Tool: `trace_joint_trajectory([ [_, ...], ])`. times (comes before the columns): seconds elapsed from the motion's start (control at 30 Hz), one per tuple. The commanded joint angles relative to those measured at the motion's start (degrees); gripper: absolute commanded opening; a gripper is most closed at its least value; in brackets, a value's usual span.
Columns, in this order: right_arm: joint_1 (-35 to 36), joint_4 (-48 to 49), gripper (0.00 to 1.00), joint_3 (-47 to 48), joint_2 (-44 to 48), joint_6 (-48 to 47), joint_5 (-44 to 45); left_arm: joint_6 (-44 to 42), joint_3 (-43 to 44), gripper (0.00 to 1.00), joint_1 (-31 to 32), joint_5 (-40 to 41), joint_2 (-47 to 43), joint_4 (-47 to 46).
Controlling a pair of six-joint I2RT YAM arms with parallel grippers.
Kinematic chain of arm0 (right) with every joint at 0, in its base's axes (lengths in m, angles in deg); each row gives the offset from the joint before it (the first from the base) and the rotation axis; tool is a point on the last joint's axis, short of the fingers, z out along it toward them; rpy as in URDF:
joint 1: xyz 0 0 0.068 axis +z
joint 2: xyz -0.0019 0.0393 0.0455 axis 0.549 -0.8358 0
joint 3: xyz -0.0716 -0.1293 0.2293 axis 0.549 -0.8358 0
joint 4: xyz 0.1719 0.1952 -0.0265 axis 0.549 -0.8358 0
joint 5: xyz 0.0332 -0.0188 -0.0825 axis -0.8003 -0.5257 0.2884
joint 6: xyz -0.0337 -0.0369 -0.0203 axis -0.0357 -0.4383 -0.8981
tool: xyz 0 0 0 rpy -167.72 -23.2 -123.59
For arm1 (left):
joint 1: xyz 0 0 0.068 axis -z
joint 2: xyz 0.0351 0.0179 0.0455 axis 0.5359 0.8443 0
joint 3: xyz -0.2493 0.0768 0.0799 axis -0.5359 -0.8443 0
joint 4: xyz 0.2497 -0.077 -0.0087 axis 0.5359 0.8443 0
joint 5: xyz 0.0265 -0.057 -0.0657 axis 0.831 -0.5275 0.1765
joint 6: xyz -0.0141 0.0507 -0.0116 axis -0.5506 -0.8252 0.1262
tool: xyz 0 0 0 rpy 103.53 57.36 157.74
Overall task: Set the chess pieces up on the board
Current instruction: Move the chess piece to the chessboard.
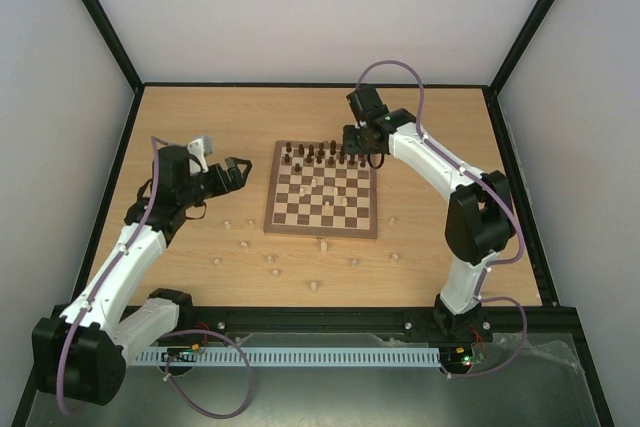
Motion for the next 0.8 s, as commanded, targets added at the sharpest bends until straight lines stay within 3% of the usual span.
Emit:
trace_joint_trajectory([
  [0.0,0.38,-3.00,0.35,-3.65,6.01,-0.59,-3.23,1.28,2.40,0.99,4.22,3.35,6.76,-0.19],
  [0.2,0.34,-0.50,0.38,-11.89,12.19,-0.67,-3.27,-1.71,9.79,1.00,13.59,9.59,16.66,1.92],
  [0.47,0.33,1.29,0.38,-17.41,15.93,-1.24,-3.83,-4.22,23.72,0.98,20.04,18.49,31.48,8.81],
  [0.57,0.33,1.58,0.38,-17.86,16.49,-1.26,-4.29,-3.81,26.11,0.84,22.34,21.46,35.08,10.20],
  [0.77,0.33,2.18,0.38,-17.83,16.76,-1.32,-5.56,-3.95,30.33,0.47,23.85,24.71,41.87,11.95],
])
